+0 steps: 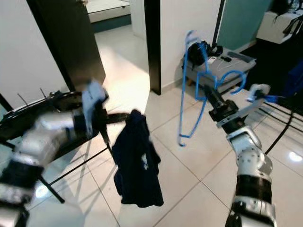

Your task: Hang hanger

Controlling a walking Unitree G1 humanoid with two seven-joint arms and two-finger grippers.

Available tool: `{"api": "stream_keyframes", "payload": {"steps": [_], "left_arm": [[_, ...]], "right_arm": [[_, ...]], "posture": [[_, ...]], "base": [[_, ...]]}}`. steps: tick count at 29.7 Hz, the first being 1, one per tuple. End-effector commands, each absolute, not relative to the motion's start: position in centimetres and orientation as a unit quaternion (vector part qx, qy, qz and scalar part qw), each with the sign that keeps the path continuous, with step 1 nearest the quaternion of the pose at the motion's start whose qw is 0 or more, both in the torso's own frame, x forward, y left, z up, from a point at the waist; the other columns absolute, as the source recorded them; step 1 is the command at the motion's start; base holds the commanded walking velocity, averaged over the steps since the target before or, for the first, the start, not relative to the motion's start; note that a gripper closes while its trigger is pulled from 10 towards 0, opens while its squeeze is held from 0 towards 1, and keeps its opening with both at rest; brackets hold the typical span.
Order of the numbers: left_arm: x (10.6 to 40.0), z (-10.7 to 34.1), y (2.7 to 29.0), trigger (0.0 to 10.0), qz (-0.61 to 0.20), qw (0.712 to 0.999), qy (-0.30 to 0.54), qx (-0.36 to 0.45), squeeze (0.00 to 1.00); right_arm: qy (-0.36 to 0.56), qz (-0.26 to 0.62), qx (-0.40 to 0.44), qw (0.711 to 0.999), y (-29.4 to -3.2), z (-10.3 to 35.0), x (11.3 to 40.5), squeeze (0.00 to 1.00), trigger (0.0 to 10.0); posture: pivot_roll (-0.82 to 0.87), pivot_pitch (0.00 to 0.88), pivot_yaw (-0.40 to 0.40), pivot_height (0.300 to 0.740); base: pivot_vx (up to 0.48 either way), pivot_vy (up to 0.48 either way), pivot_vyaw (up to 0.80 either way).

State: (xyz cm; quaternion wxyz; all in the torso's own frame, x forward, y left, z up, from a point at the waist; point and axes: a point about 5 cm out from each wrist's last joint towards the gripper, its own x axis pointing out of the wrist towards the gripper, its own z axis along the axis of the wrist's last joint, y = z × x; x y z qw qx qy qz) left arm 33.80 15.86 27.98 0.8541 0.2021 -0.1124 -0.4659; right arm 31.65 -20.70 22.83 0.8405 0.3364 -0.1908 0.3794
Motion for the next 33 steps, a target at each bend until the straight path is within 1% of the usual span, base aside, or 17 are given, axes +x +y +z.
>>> {"api": "stream_keyframes", "payload": {"steps": [1, 4, 5, 7, 9, 10, 14, 18, 20, 21, 22, 23, 24, 26, 27, 29, 33], "left_arm": [[33.5, 30.0, 16.4, 10.0, -0.462, 0.843, -0.145, 0.235, 0.0], [33.3, 31.4, 16.5, 10.0, -0.462, 0.831, -0.162, 0.265, 0.0], [33.3, 31.4, 16.5, 10.0, -0.462, 0.831, -0.162, 0.265, 0.0], [33.2, 32.6, 16.7, 10.0, -0.46, 0.826, -0.176, 0.274, 0.0], [33.2, 32.6, 16.7, 10.0, -0.46, 0.826, -0.176, 0.274, 0.0], [33.0, 33.6, 16.8, 10.0, -0.458, 0.823, -0.187, 0.28, 0.0], [32.2, 34.8, 16.6, 10.0, -0.469, 0.809, -0.203, 0.29, 0.0], [31.8, 35.5, 16.5, 10.0, -0.479, 0.801, -0.213, 0.289, 0.0], [31.6, 35.8, 16.4, 10.0, -0.487, 0.796, -0.217, 0.288, 0.0], [31.4, 36.1, 16.3, 10.0, -0.495, 0.79, -0.221, 0.287, 0.0], [31.0, 36.5, 16.2, 10.0, -0.508, 0.78, -0.228, 0.284, 0.0], [30.9, 36.7, 16.1, 10.0, -0.514, 0.777, -0.231, 0.281, 0.0], [30.9, 36.7, 16.1, 10.0, -0.514, 0.777, -0.231, 0.281, 0.0], [30.5, 37.3, 15.9, 10.0, -0.526, 0.771, -0.239, 0.269, 0.0], [30.5, 37.3, 15.9, 10.0, -0.526, 0.771, -0.239, 0.269, 0.0], [30.0, 38.2, 15.6, 10.0, -0.541, 0.763, -0.25, 0.249, 0.0], [29.5, 39.1, 15.3, 10.0, -0.556, 0.756, -0.263, 0.227, 0.0]], "right_arm": [[-0.218, 0.459, 0.32, 0.799, -19.1, 24.7, 30.4, 0.0, 10.0], [-0.227, 0.514, 0.289, 0.775, -18.0, 25.2, 29.2, 0.0, 10.0], [-0.227, 0.514, 0.289, 0.775, -18.0, 25.2, 29.2, 0.0, 10.0], [-0.234, 0.547, 0.276, 0.755, -17.6, 25.3, 28.3, 0.0, 10.0], [-0.234, 0.547, 0.276, 0.755, -17.6, 25.3, 28.3, 0.0, 10.0], [-0.241, 0.568, 0.27, 0.739, -17.5, 25.7, 27.5, 0.0, 10.0], [-0.283, 0.568, 0.259, 0.728, -17.9, 27.4, 27.0, 0.0, 10.0], [-0.31, 0.563, 0.249, 0.725, -18.1, 28.8, 26.9, 0.0, 10.0], [-0.322, 0.554, 0.241, 0.729, -18.0, 29.5, 27.0, 0.0, 10.0], [-0.331, 0.541, 0.23, 0.738, -17.8, 30.1, 27.3, 0.0, 10.0], [-0.343, 0.511, 0.203, 0.762, -17.5, 30.8, 28.1, 0.0, 10.0], [-0.346, 0.498, 0.189, 0.772, -17.4, 31.0, 28.4, 0.0, 10.0], [-0.346, 0.498, 0.189, 0.772, -17.4, 31.0, 28.4, 0.0, 10.0], [-0.353, 0.476, 0.167, 0.788, -17.1, 31.3, 28.9, 0.0, 10.0], [-0.353, 0.476, 0.167, 0.788, -17.1, 31.3, 28.9, 0.0, 10.0], [-0.346, 0.467, 0.148, 0.8, -16.1, 31.0, 29.2, 0.0, 10.0], [-0.337, 0.471, 0.154, 0.8, -14.8, 30.4, 29.2, 0.0, 10.0]], "posture": [[-0.04, 0.034, 0.064, 0.74], [-0.04, 0.03, 0.063, 0.74], [-0.04, 0.03, 0.063, 0.74], [-0.03, 0.023, 0.065, 0.74], [-0.03, 0.023, 0.065, 0.74], [-0.02, 0.022, 0.069, 0.74], [-0.02, 0.022, 0.068, 0.74], [-0.02, 0.021, 0.065, 0.74], [-0.02, 0.021, 0.066, 0.74], [-0.01, 0.021, 0.066, 0.74], [-0.01, 0.021, 0.066, 0.74], [-0.01, 0.021, 0.066, 0.74], [-0.01, 0.021, 0.066, 0.74], [-0.01, 0.021, 0.066, 0.74], [-0.01, 0.021, 0.066, 0.74], [-0.01, 0.021, 0.067, 0.74], [-0.01, 0.022, 0.069, 0.74]], "base": [[0.0, 0.0, 0.0], [0.0, 0.0, 0.0], [0.0, 0.0, 0.0], [0.0, 0.0, 0.0], [0.0, 0.0, 0.0], [0.0, 0.0, 0.0], [0.0, 0.0, 0.0], [0.0, 0.0, 0.0], [0.0, 0.0, 0.0], [0.0, 0.0, 0.0], [0.0, 0.0, 0.0], [0.0, 0.0, 0.0], [0.0, 0.0, 0.0], [0.0, 0.0, 0.0], [0.0, 0.0, 0.0], [0.0, 0.0, 0.0], [0.0, 0.0, 0.0]]}}
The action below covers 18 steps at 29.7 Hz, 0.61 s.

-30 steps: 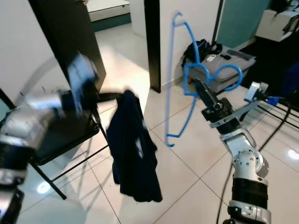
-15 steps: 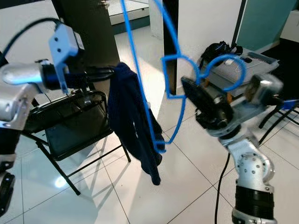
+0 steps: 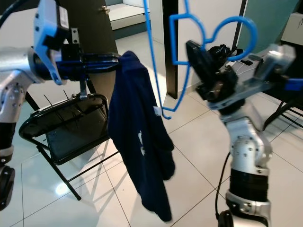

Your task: Hang hanger

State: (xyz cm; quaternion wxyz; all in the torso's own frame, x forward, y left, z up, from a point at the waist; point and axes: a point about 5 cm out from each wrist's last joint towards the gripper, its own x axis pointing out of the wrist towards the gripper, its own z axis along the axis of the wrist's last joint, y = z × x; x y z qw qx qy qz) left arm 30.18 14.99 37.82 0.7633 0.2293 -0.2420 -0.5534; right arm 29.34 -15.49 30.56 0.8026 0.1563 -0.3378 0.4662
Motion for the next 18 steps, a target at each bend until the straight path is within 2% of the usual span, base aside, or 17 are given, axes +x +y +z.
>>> {"api": "stream_keyframes", "payload": {"steps": [1, 7, 10, 12, 18], "left_arm": [[29.4, 39.3, 15.2, 10.0, -0.558, 0.754, -0.265, 0.224, 0.0], [29.5, 39.3, 15.3, 10.0, -0.555, 0.755, -0.258, 0.234, 0.0], [29.6, 39.0, 15.4, 10.0, -0.554, 0.757, -0.252, 0.237, 0.0], [29.7, 38.9, 15.6, 10.0, -0.552, 0.76, -0.249, 0.235, 0.0], [29.7, 39.0, 15.6, 10.0, -0.553, 0.761, -0.247, 0.23, 0.0]], "right_arm": [[-0.335, 0.478, 0.164, 0.795, -14.4, 30.2, 29.0, 0.0, 10.0], [-0.354, 0.489, 0.215, 0.768, -14.6, 31.1, 28.5, 0.0, 10.0], [-0.378, 0.479, 0.231, 0.758, -16.0, 32.3, 28.4, 0.0, 10.0], [-0.399, 0.463, 0.222, 0.76, -17.6, 33.2, 28.3, 0.0, 10.0], [-0.393, 0.454, 0.172, 0.781, -19.6, 33.0, 27.8, 0.0, 10.0]], "posture": [[-0.01, 0.022, 0.069, 0.74], [0.0, 0.022, 0.073, 0.74], [0.0, 0.022, 0.073, 0.74], [-0.01, 0.022, 0.072, 0.74], [-0.01, 0.026, 0.075, 0.74]], "base": [[0.0, 0.0, 0.0], [0.0, 0.0, 0.0], [0.0, 0.0, 0.0], [0.0, 0.0, 0.0], [0.0, 0.0, 0.0]]}}
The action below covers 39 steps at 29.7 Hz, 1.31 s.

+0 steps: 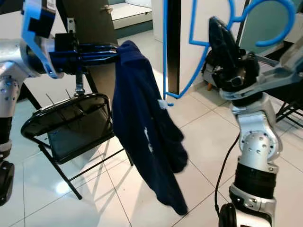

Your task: Hang hanger

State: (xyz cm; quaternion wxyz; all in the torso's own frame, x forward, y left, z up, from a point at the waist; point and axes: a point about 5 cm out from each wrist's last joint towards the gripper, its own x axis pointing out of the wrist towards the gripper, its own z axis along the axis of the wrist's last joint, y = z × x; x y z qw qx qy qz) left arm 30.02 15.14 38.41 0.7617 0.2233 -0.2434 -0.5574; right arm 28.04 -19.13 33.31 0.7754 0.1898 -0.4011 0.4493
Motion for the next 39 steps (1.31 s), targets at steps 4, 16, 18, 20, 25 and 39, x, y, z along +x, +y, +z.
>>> {"api": "stream_keyframes", "payload": {"steps": [4, 16, 18, 20, 25, 39], "left_arm": [[29.7, 39.0, 15.6, 10.0, -0.553, 0.762, -0.248, 0.231, 0.0], [29.7, 39.5, 15.1, 10.0, -0.559, 0.755, -0.257, 0.228, 0.0], [29.7, 39.5, 15.1, 10.0, -0.559, 0.755, -0.257, 0.229, 0.0], [29.7, 39.5, 15.1, 10.0, -0.558, 0.755, -0.256, 0.229, 0.0], [29.7, 39.5, 15.1, 10.0, -0.558, 0.755, -0.256, 0.229, 0.0], [29.0, 42.1, 14.5, 10.0, -0.565, 0.75, -0.314, 0.142, 0.0]], "right_arm": [[-0.383, 0.459, 0.161, 0.786, -19.7, 32.7, 27.6, 0.0, 10.0], [-0.349, 0.533, 0.209, 0.742, -16.3, 31.7, 26.1, 0.0, 10.0], [-0.35, 0.535, 0.215, 0.739, -16.2, 31.8, 26.0, 0.0, 10.0], [-0.351, 0.535, 0.216, 0.737, -16.2, 31.9, 26.0, 0.0, 10.0], [-0.352, 0.535, 0.215, 0.738, -16.2, 31.9, 26.0, 0.0, 10.0], [-0.346, 0.51, 0.222, 0.756, -14.4, 30.4, 26.8, 0.0, 10.0]], "posture": [[-0.01, 0.027, 0.077, 0.74], [-0.01, 0.027, 0.083, 0.74], [-0.01, 0.027, 0.083, 0.74], [-0.01, 0.027, 0.083, 0.74], [-0.01, 0.027, 0.083, 0.74], [0.02, 0.017, 0.079, 0.74]], "base": [[0.0, 0.0, 0.0], [0.0, 0.0, 0.0], [0.0, 0.0, 0.0], [0.0, 0.0, 0.0], [0.0, 0.0, 0.0], [0.0, 0.0, 0.0]]}}
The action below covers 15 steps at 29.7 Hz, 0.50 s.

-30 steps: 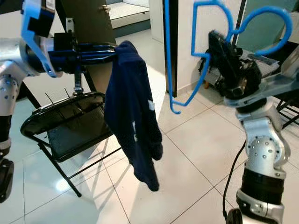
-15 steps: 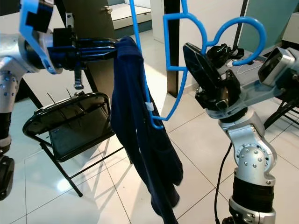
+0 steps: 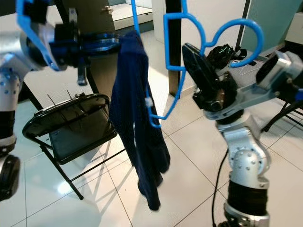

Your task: Hang hanger

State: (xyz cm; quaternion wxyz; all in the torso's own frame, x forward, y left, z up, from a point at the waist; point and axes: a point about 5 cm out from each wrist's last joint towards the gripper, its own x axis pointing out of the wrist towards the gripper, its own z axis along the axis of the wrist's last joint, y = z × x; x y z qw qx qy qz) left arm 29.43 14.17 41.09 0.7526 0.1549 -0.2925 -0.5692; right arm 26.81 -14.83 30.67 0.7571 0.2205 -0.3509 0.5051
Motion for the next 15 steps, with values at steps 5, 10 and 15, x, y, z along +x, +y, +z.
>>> {"api": "stream_keyframes", "payload": {"steps": [5, 10, 15], "left_arm": [[28.6, 43.6, 14.3, 10.0, -0.568, 0.742, -0.341, 0.1, 0.0], [28.3, 44.1, 14.2, 10.0, -0.572, 0.738, -0.349, 0.086, 0.0], [27.9, 45.4, 14.3, 10.0, -0.574, 0.73, -0.367, 0.054, 0.0]], "right_arm": [[-0.348, 0.507, 0.222, 0.757, -14.0, 30.2, 26.9, 0.0, 10.0], [-0.349, 0.505, 0.217, 0.759, -13.9, 30.3, 27.0, 0.0, 10.0], [-0.349, 0.504, 0.2, 0.764, -13.9, 30.3, 27.0, 0.0, 10.0]], "posture": [[0.02, 0.018, 0.083, 0.74], [0.02, 0.02, 0.085, 0.74], [0.03, 0.027, 0.089, 0.74]], "base": [[0.0, 0.0, 0.0], [0.0, 0.0, 0.0], [0.0, 0.0, 0.0]]}}
